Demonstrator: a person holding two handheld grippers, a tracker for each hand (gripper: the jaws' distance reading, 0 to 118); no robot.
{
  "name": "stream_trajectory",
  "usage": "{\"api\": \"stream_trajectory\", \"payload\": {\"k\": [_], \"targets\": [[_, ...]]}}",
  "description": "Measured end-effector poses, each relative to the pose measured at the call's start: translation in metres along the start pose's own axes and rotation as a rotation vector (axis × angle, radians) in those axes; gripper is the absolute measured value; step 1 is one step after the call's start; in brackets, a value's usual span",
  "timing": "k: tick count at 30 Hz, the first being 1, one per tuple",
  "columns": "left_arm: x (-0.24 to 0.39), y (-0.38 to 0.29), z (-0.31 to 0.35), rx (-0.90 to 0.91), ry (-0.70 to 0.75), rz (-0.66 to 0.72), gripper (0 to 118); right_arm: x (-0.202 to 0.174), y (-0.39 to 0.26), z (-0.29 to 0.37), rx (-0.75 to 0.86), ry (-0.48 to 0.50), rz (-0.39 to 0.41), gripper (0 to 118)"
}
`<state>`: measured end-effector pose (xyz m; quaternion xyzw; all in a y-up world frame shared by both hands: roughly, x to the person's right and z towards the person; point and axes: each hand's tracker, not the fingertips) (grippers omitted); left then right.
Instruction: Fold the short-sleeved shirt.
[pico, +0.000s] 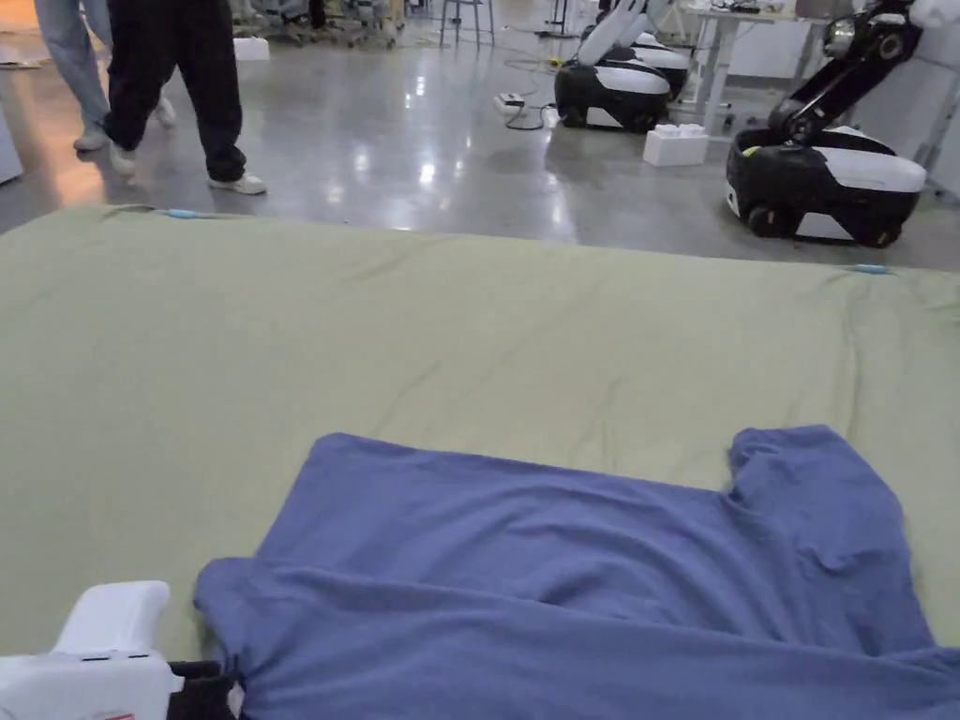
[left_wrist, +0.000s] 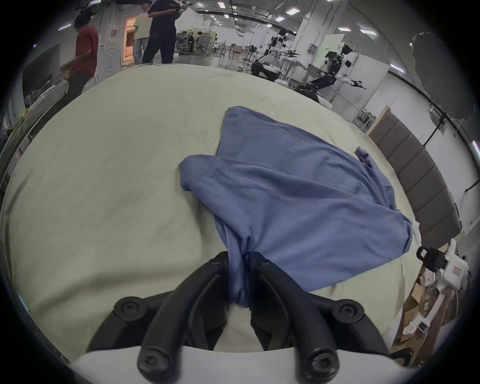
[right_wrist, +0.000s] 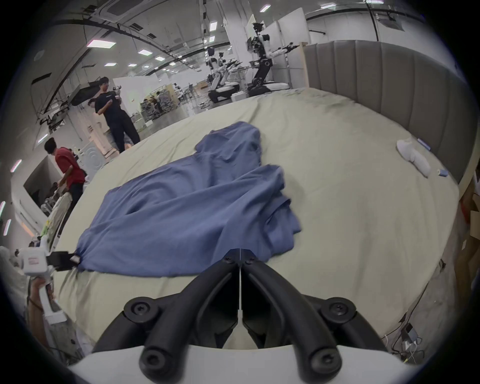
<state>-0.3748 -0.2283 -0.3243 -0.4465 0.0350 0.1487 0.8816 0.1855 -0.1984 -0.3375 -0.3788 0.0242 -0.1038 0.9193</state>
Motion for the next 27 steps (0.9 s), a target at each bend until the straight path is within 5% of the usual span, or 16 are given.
{"api": "stream_trajectory", "payload": {"k": [2, 3, 4, 5, 6, 12, 15, 16, 17, 18, 19, 23, 27], "targets": [[-0.002, -0.002, -0.01, -0.032, -0.006, 0.007, 12, 0.006, 0.008, -0.01, 0.007, -0.024, 0.003, 18], [-0.003, -0.004, -0.018, -0.051, 0.006, 0.008, 12, 0.007, 0.011, -0.013, 0.005, -0.034, 0.009, 39], [-0.005, -0.007, -0.024, -0.059, -0.004, 0.012, 12, 0.009, 0.014, -0.019, -0.008, -0.041, 0.015, 73], [-0.006, -0.009, -0.025, -0.056, -0.007, 0.019, 12, 0.012, 0.016, -0.025, -0.026, -0.049, 0.024, 87], [-0.003, -0.01, -0.024, -0.051, -0.01, 0.026, 12, 0.015, 0.018, -0.029, -0.033, -0.052, 0.026, 89], [0.001, -0.013, -0.018, -0.048, -0.031, 0.055, 12, 0.03, 0.022, -0.065, -0.137, -0.096, 0.012, 88], [0.006, -0.015, -0.017, -0.04, -0.015, 0.043, 12, 0.026, 0.021, -0.086, -0.202, -0.086, 0.021, 75], [0.007, -0.016, -0.016, -0.038, -0.015, 0.046, 12, 0.02, 0.021, -0.085, -0.19, -0.138, 0.092, 57], [0.007, -0.015, -0.013, -0.035, -0.013, 0.048, 12, 0.014, 0.022, -0.078, -0.168, -0.115, 0.156, 26], [0.009, -0.013, -0.01, -0.031, -0.015, 0.051, 12, 0.01, 0.025, -0.071, -0.155, -0.075, 0.195, 13], [0.01, -0.013, -0.006, -0.023, -0.018, 0.055, 12, 0.007, 0.026, -0.065, -0.137, -0.011, 0.178, 13], [0.014, -0.012, 0.016, 0.002, -0.022, 0.07, 11, 0.003, 0.03, -0.057, -0.158, -0.061, 0.177, 13], [0.022, -0.015, 0.055, 0.044, -0.072, 0.034, 11, 0.014, 0.032, -0.029, -0.132, 0.0, 0.073, 13]]}}
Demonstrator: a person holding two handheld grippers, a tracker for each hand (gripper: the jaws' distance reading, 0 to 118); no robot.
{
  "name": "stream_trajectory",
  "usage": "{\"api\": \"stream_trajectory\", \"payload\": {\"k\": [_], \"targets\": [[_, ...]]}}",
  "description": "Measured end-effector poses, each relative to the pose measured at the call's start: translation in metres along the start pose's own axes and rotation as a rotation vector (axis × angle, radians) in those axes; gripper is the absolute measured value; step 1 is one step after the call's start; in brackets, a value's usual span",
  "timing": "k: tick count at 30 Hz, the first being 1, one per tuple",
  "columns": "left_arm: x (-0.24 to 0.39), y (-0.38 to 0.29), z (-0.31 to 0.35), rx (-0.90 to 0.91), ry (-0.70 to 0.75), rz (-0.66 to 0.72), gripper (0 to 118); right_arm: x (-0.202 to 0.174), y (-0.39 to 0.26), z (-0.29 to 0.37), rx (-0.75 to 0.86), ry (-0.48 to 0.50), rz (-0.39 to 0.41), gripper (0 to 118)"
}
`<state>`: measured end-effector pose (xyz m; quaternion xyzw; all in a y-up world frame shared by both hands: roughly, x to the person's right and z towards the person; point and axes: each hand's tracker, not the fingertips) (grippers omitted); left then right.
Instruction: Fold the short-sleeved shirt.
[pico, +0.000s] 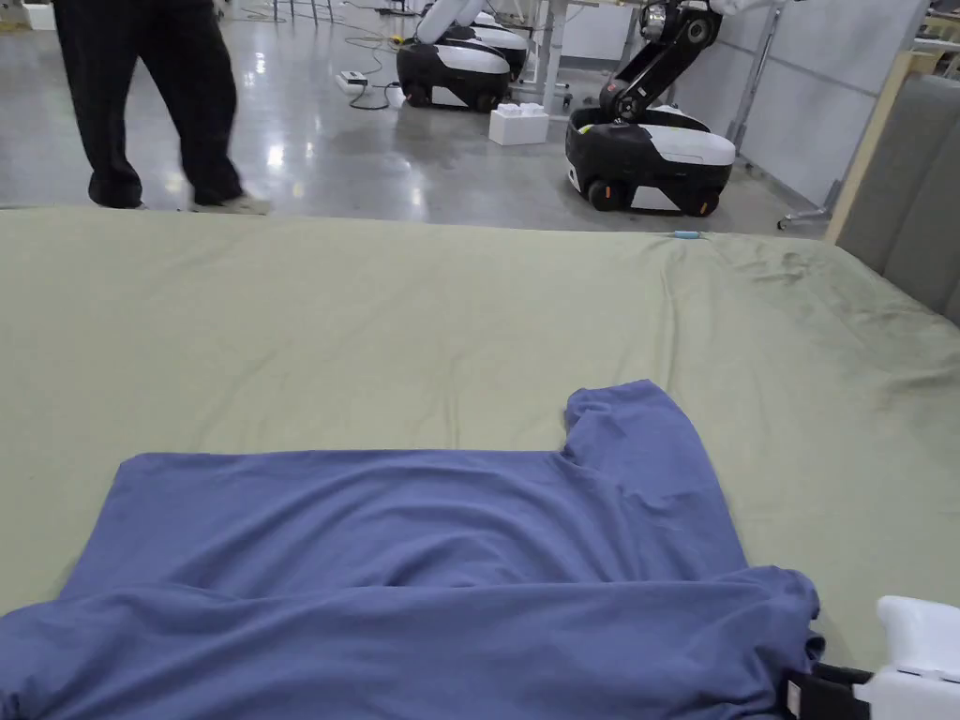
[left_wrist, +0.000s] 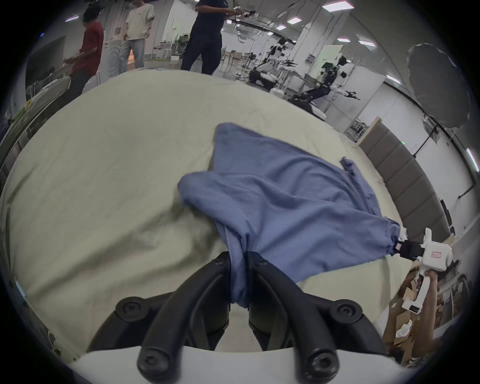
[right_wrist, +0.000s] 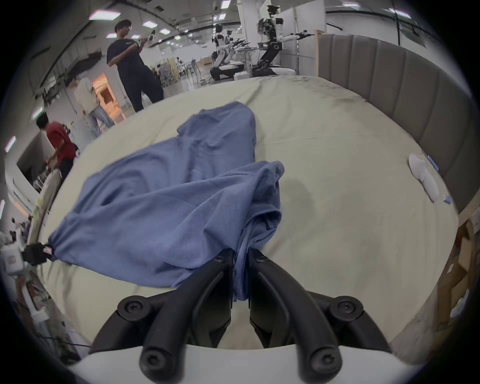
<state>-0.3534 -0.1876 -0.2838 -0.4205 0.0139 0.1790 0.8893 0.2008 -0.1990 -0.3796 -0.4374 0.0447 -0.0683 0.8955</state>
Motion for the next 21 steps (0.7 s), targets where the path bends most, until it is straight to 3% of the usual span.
{"api": "stream_trajectory", "payload": {"k": [4, 9, 15, 17, 20, 21], "targets": [[0.003, -0.012, 0.027, -0.01, 0.026, -0.013, 11, 0.005, -0.016, 0.03, -0.007, 0.022, -0.026, 13], [-0.01, -0.041, 0.038, -0.071, 0.119, -0.049, 11, 0.013, -0.051, 0.053, -0.075, -0.028, -0.019, 13], [-0.021, -0.081, 0.016, -0.185, 0.146, -0.002, 11, 0.016, -0.092, 0.039, -0.17, -0.084, -0.035, 13], [-0.021, -0.085, 0.013, -0.145, 0.15, -0.005, 11, 0.011, -0.091, 0.036, -0.148, -0.093, -0.031, 14], [-0.028, -0.08, 0.017, -0.137, 0.109, 0.015, 16, 0.014, -0.088, 0.037, -0.129, -0.09, -0.012, 37], [-0.03, -0.082, 0.021, -0.12, 0.093, 0.016, 29, 0.016, -0.088, 0.042, -0.118, -0.084, -0.019, 48]]}}
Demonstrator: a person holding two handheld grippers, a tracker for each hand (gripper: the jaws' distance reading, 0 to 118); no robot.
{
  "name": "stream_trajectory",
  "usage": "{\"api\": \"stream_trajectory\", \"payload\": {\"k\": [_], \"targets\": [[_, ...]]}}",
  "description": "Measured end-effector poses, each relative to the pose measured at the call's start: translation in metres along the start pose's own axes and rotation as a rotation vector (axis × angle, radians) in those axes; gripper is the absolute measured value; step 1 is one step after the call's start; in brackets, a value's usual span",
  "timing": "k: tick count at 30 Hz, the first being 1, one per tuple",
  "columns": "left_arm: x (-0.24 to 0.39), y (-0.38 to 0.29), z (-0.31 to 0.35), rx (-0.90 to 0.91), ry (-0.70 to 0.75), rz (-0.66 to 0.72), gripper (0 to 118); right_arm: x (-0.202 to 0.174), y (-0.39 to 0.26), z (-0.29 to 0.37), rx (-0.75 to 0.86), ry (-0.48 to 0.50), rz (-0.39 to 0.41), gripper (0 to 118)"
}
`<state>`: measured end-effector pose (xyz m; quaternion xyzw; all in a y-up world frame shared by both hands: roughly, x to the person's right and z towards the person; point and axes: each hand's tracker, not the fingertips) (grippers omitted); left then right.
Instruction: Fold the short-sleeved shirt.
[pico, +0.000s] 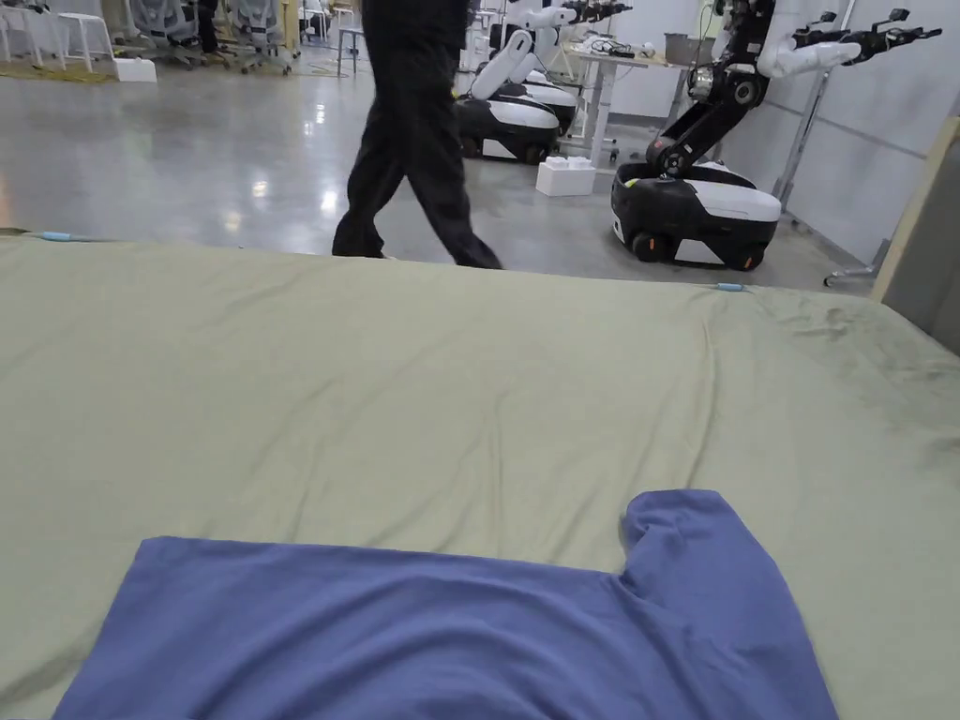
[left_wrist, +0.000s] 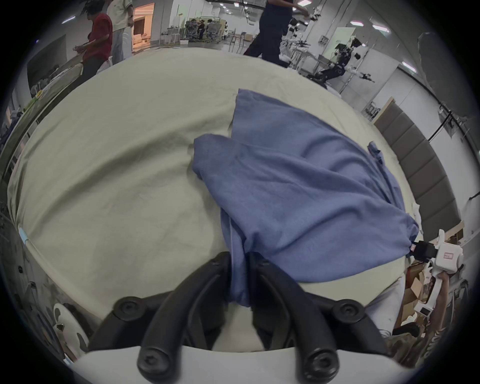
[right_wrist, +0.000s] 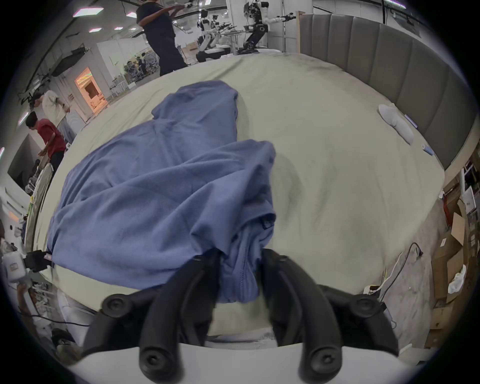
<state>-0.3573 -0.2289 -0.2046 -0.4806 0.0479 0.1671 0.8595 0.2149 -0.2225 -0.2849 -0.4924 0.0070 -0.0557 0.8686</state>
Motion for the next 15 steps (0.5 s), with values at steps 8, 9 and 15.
{"api": "stream_trajectory", "payload": {"k": [8, 9, 15], "targets": [[0.001, 0.001, 0.071, 0.145, -0.03, 0.032, 52, -0.007, -0.003, 0.081, 0.186, 0.02, -0.122, 61], [0.004, 0.004, 0.072, 0.153, -0.019, 0.066, 14, -0.014, -0.003, 0.08, 0.213, 0.033, -0.08, 29], [0.012, 0.043, 0.065, 0.208, -0.074, 0.074, 0, -0.035, 0.001, 0.062, 0.151, 0.053, 0.018, 3]]}}
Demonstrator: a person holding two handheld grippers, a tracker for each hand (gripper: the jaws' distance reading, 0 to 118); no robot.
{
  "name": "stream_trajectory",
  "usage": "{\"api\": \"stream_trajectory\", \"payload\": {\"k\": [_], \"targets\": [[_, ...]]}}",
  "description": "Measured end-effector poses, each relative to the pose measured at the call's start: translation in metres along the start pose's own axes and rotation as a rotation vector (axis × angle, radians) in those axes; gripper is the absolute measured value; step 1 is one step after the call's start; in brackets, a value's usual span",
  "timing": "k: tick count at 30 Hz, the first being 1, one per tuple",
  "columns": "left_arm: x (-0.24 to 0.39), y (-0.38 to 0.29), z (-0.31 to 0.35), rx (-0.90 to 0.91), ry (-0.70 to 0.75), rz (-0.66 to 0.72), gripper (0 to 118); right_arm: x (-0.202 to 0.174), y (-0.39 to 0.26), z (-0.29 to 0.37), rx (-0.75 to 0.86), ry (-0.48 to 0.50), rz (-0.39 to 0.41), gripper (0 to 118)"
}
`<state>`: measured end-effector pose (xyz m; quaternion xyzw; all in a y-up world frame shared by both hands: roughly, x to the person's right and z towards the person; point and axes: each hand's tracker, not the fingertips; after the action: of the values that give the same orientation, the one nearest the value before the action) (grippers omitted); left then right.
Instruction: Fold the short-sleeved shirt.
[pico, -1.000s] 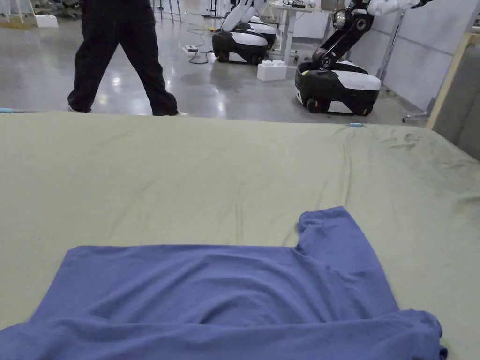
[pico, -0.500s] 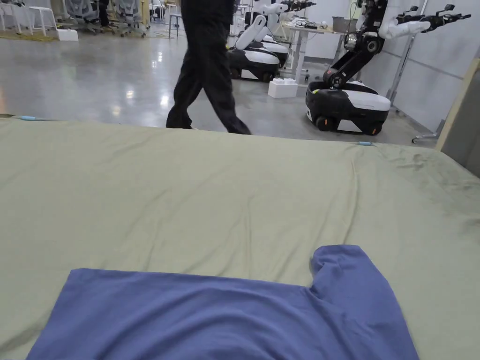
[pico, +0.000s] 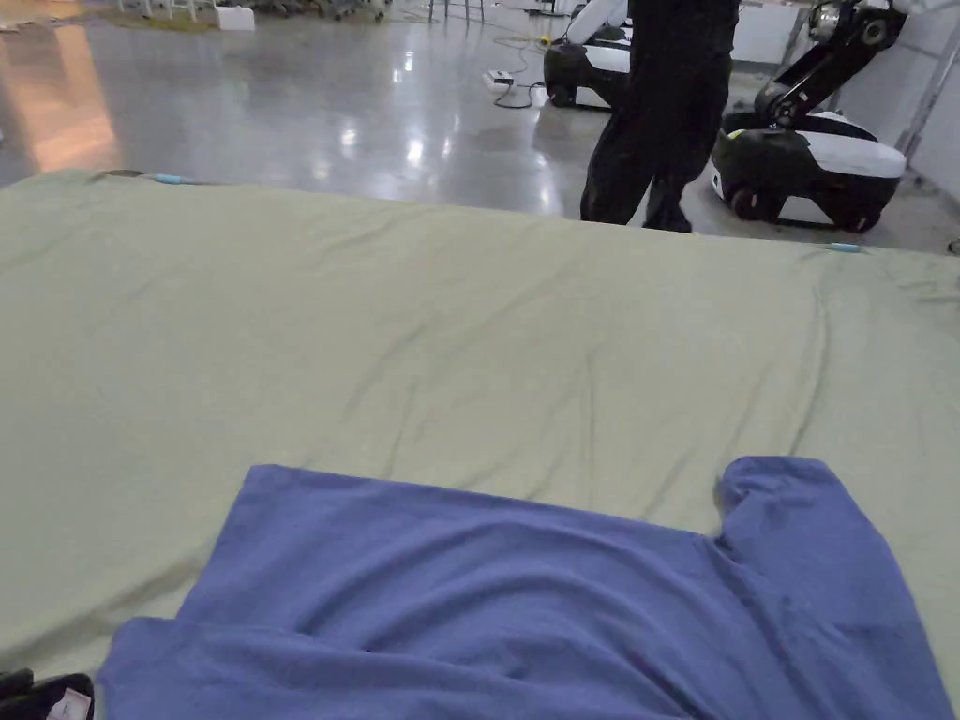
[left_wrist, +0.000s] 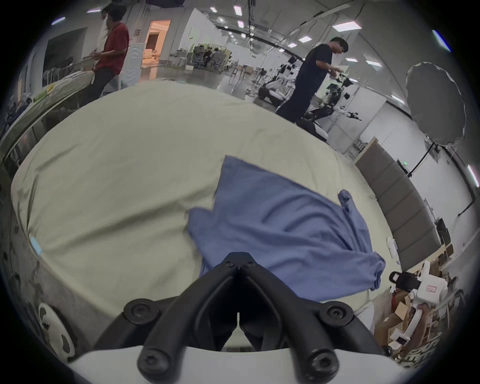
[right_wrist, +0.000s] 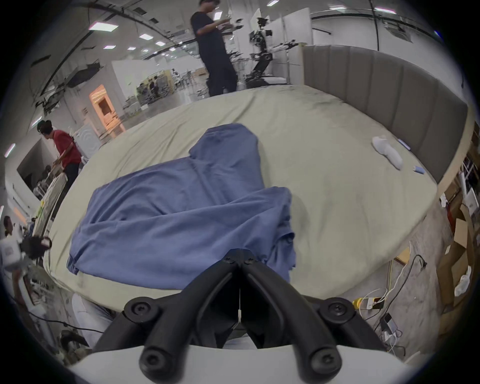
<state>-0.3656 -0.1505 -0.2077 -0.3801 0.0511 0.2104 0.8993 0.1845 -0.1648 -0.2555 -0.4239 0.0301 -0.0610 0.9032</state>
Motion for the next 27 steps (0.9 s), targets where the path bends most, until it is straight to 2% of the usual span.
{"api": "stream_trajectory", "payload": {"k": [4, 7, 8, 9, 10, 11, 14, 17, 18, 19, 20, 21, 23, 24, 25, 27], "targets": [[0.006, 0.045, -0.031, 0.078, 0.066, -0.11, 0, -0.005, 0.009, -0.01, -0.017, -0.003, 0.0, 3], [0.008, 0.085, -0.085, 0.09, 0.106, -0.174, 3, -0.01, 0.02, -0.018, -0.036, -0.002, -0.014, 3], [0.007, 0.097, -0.109, 0.078, 0.109, -0.19, 19, -0.01, 0.025, -0.021, -0.043, 0.0, -0.018, 3], [0.007, 0.106, -0.127, 0.064, 0.114, -0.208, 41, -0.012, 0.028, -0.023, -0.047, -0.001, -0.02, 3], [0.008, 0.112, -0.144, 0.051, 0.123, -0.223, 77, -0.014, 0.031, -0.025, -0.05, -0.004, -0.021, 3], [0.008, 0.118, -0.166, 0.019, 0.113, -0.239, 92, -0.016, 0.035, -0.027, -0.052, -0.009, -0.021, 3], [0.015, 0.128, -0.212, -0.088, 0.11, -0.325, 91, -0.02, 0.048, -0.034, -0.059, -0.017, -0.017, 3], [0.022, 0.127, -0.241, -0.097, 0.139, -0.402, 90, -0.027, 0.058, -0.04, -0.078, -0.025, 0.009, 3], [0.021, 0.127, -0.249, -0.112, 0.131, -0.397, 85, -0.029, 0.06, -0.043, -0.083, -0.028, 0.025, 3], [0.017, 0.126, -0.258, -0.161, 0.12, -0.361, 73, -0.031, 0.063, -0.045, -0.09, -0.029, 0.042, 3], [0.014, 0.123, -0.262, -0.213, 0.1, -0.282, 69, -0.033, 0.065, -0.047, -0.097, -0.026, 0.057, 3], [0.014, 0.121, -0.259, -0.164, 0.147, -0.244, 64, -0.034, 0.067, -0.05, -0.102, -0.022, 0.062, 3], [0.016, 0.121, -0.239, -0.106, 0.115, -0.213, 48, -0.033, 0.074, -0.056, -0.113, -0.014, 0.065, 3], [0.014, 0.122, -0.234, -0.107, 0.088, -0.177, 13, -0.031, 0.078, -0.059, -0.118, -0.006, 0.063, 3], [0.012, 0.121, -0.231, -0.09, 0.069, -0.157, 4, -0.029, 0.084, -0.064, -0.118, 0.004, 0.061, 3], [0.015, 0.12, -0.23, -0.148, 0.06, -0.217, 4, -0.023, 0.101, -0.078, -0.094, 0.017, 0.045, 3]]}}
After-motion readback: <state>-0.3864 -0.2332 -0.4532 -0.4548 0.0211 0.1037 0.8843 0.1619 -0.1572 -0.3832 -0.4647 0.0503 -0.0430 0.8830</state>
